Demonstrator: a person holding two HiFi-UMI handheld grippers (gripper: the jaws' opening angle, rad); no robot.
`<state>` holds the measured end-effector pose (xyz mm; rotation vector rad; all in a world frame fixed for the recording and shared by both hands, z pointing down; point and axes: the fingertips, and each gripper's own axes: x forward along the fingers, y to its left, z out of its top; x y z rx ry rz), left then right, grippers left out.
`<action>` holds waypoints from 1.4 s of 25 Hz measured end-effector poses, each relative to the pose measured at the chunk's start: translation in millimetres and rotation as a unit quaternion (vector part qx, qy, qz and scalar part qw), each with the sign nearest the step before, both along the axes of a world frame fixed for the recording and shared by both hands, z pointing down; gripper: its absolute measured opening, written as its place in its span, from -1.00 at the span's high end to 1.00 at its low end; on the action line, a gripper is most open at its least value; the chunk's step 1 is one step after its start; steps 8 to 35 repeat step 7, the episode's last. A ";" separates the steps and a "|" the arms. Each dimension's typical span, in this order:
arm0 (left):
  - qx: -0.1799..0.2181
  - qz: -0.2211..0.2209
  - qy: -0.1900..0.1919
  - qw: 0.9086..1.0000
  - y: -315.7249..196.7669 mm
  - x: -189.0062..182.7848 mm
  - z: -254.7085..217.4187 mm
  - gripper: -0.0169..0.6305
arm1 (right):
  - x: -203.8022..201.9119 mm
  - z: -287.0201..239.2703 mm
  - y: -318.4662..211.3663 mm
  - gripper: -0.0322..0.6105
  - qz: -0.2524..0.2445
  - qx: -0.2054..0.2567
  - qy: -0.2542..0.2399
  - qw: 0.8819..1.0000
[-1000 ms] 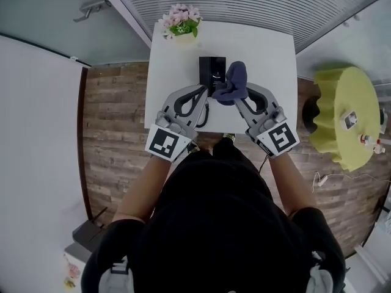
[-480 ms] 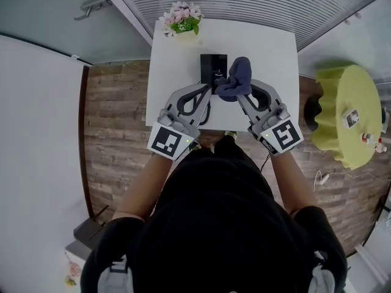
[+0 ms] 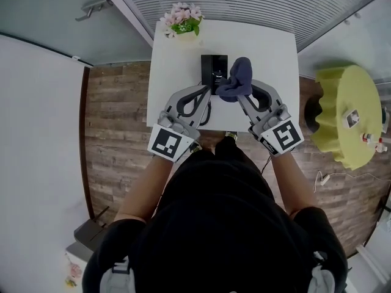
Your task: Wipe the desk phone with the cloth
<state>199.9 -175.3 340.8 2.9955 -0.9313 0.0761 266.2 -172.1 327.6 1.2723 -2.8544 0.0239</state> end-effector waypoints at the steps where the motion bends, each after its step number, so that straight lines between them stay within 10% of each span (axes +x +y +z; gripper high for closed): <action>1: 0.000 -0.001 0.000 1.000 0.3 -0.3 0.1 0.91 | -0.3 0.1 0.1 0.66 0.000 0.000 0.000 1.000; 35: 0.002 0.000 -0.003 1.000 1.4 2.2 -1.4 0.91 | 0.2 -0.2 -0.9 0.66 -0.003 -0.003 -0.003 1.000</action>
